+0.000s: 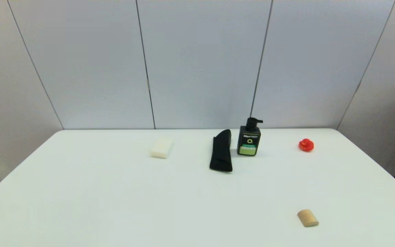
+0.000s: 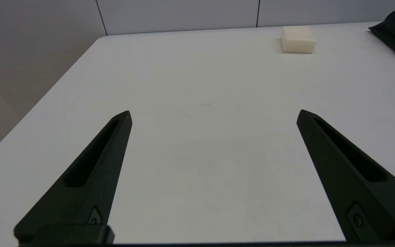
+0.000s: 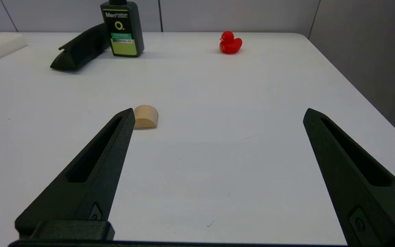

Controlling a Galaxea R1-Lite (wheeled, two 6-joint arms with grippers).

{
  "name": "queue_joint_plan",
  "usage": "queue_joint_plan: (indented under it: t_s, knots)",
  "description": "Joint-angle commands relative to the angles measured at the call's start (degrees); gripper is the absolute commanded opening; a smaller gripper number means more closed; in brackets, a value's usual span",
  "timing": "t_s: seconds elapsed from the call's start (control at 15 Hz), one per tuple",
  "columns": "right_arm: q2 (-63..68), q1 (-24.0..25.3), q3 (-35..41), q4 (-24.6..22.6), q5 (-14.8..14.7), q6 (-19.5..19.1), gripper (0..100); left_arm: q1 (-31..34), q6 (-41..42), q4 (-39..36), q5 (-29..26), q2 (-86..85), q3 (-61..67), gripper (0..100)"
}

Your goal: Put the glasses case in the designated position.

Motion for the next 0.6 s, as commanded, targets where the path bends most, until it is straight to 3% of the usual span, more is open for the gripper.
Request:
queue_joint_plan:
  t_s: [0.07,0.6]
  knots:
    - [0.08,0.02,0.0,-0.02,0.04,0.0,100,0.02,0.04,-0.02,0.01,0.1,0.01,100]
    - [0.08,0.02,0.0,-0.02,0.04,0.0,100,0.02,-2.07,0.24,0.62,0.1,0.01,100]
